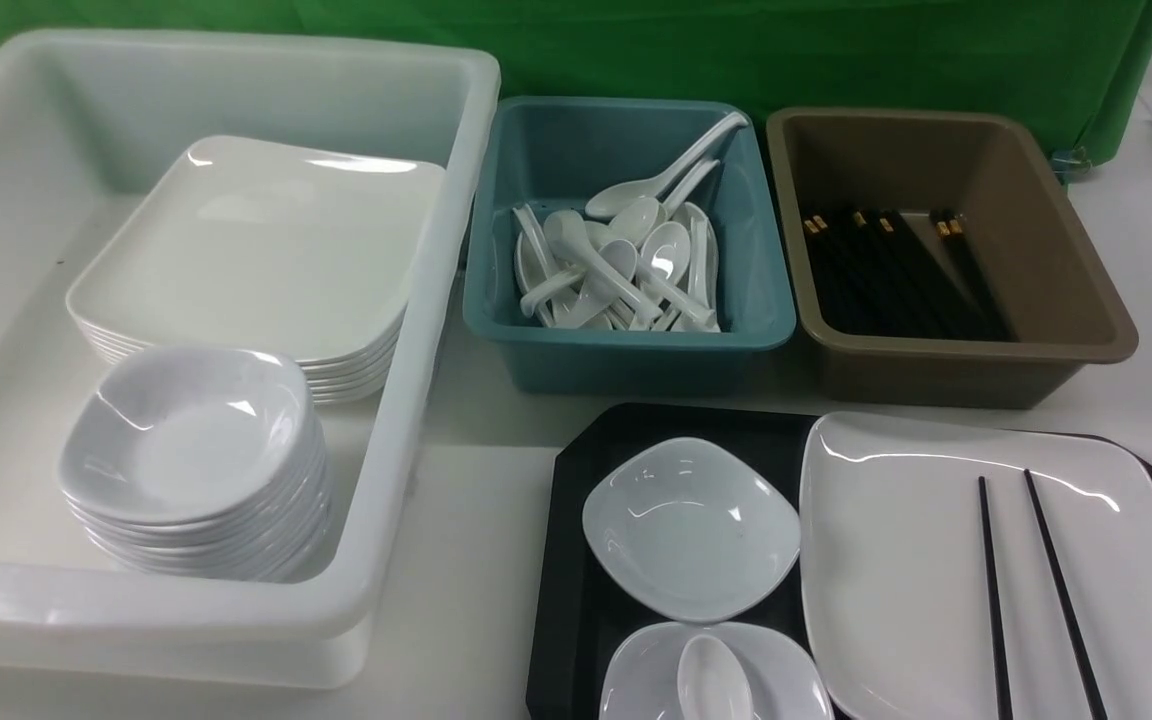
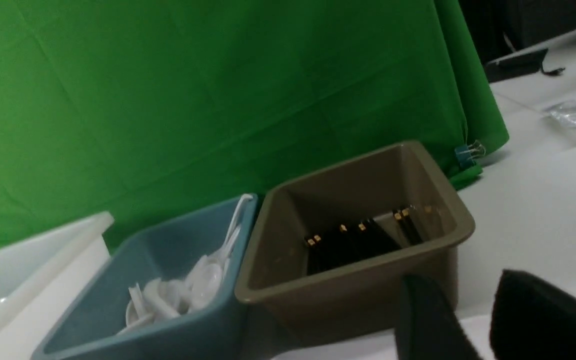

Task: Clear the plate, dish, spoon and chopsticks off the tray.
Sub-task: Use the right arm to grab a pair of chopsticks from the plate

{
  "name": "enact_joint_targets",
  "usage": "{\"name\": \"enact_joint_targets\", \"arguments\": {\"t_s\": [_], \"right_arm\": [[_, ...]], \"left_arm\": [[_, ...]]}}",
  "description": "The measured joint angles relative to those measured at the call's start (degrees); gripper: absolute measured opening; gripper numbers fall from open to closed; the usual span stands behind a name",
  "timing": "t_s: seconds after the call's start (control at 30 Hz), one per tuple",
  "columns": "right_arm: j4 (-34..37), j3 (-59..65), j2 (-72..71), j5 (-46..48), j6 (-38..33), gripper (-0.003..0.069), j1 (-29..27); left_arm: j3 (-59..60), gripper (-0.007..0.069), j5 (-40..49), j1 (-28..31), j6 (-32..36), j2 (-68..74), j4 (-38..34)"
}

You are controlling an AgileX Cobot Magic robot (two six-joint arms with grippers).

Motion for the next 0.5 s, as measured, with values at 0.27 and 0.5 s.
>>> {"name": "enact_joint_targets", "arguments": {"t_s": [0.27,0.5], "right_arm": [[0.2,0.0,0.0,-2.3,-2.4,0.0242,0.0],[0.4,-9.0,1.9,11.1,1.8,0.0173,0.0]], "left_arm": [[-19.6,0.0018,38.9,0.0,20.3,24.7,-10.6],[-20.8,0.0013,49.2,0.0,33.5,38.5,-18.0]]}}
